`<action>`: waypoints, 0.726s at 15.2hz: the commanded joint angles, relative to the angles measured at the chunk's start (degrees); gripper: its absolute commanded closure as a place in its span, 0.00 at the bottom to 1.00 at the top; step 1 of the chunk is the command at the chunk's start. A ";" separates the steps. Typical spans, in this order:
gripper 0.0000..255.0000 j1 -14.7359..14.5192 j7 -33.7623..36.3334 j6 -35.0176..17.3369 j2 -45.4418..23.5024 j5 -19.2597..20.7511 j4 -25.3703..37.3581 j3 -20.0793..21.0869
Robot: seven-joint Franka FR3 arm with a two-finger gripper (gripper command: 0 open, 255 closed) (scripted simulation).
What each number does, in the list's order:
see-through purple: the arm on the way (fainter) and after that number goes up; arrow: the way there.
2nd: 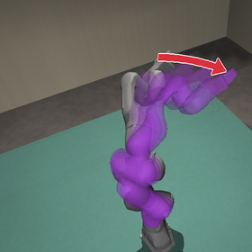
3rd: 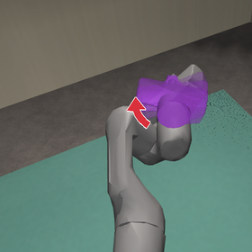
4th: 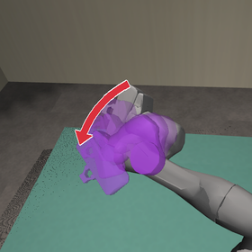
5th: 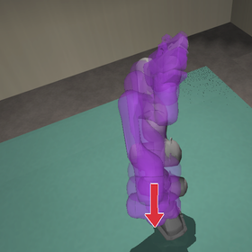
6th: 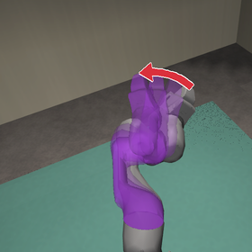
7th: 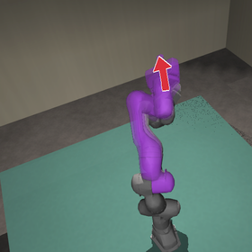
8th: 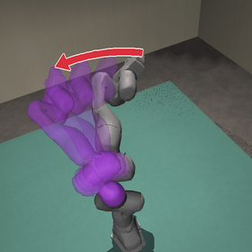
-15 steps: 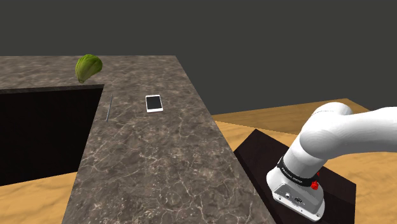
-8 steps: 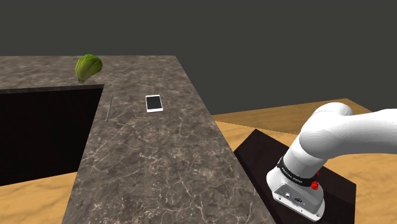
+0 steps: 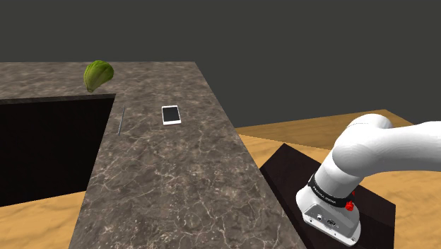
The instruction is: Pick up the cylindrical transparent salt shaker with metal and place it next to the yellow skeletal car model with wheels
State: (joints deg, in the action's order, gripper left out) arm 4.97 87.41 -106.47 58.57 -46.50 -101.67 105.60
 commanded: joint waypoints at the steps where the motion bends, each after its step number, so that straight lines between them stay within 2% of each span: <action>1: 0.00 0.00 0.00 0.01 0.01 0.00 0.01 0.02; 5: 0.00 -0.01 -0.01 0.00 0.00 -0.01 -0.01 0.01; 9: 0.00 -0.44 1.69 5.12 -2.30 3.00 3.87 -3.08; 11: 0.00 -0.44 1.69 5.12 -2.30 3.01 3.86 -3.08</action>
State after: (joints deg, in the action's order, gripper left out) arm 4.52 88.98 -101.65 56.34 -43.64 -98.07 102.61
